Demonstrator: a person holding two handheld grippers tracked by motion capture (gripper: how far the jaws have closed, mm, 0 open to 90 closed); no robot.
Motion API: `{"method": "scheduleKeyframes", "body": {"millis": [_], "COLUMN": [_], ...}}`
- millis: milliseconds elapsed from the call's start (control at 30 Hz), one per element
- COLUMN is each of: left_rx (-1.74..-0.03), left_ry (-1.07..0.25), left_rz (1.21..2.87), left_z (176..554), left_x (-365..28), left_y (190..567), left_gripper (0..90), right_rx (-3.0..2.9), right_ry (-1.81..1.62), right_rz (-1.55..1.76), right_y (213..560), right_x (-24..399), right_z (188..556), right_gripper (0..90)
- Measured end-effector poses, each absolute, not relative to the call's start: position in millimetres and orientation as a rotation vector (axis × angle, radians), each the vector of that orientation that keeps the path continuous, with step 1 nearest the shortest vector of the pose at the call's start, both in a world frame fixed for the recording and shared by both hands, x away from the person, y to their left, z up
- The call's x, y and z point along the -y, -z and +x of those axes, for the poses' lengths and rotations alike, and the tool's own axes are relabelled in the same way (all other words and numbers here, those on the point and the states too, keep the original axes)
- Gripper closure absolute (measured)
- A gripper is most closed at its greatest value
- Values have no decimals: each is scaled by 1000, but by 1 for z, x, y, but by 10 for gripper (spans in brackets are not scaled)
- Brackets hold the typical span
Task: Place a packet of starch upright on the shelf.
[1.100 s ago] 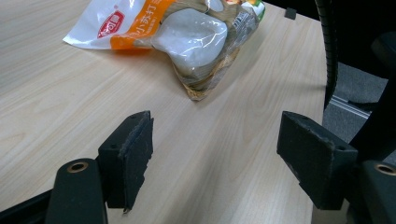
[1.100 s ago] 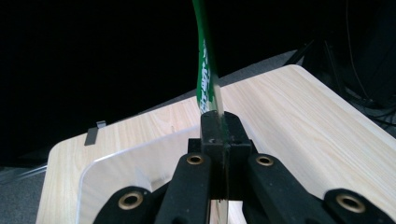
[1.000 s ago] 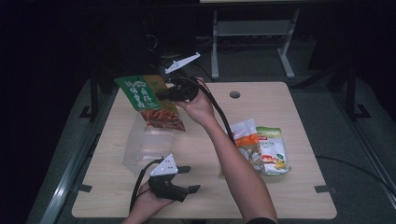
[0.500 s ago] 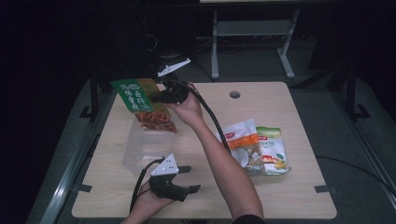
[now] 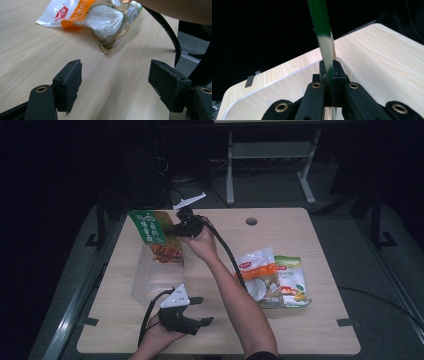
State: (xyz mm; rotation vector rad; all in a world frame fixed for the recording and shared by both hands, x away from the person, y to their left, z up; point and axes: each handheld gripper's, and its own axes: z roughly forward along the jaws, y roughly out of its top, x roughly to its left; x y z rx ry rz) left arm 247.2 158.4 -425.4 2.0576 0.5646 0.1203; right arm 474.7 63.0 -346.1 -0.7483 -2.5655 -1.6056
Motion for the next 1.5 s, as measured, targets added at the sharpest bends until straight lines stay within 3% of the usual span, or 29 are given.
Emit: {"method": "scheduleKeyframes", "body": {"millis": [400, 567, 733, 1000, 1500], "left_rx": [-567, -568, -571, -574, -582], "left_ry": [-121, -118, -110, -109, -101], "left_rz": [2057, 2056, 2047, 2052, 2061], "left_z": [249, 249, 249, 249, 251], "left_x": [-159, -158, -158, -157, -157], "left_y": [426, 426, 426, 426, 429], "left_gripper": [265, 265, 266, 265, 263], "right_rx": [2583, 2628, 2625, 2596, 2557], "right_ry": [1610, 1580, 1575, 1574, 1576], "right_rz": [-741, -772, -784, -806, -848], "right_y": [352, 350, 348, 341, 338], "right_x": [-50, -45, -33, -8, 42], "right_z": [477, 476, 477, 473, 457], "right_gripper": [875, 662, 577, 520, 494]}}
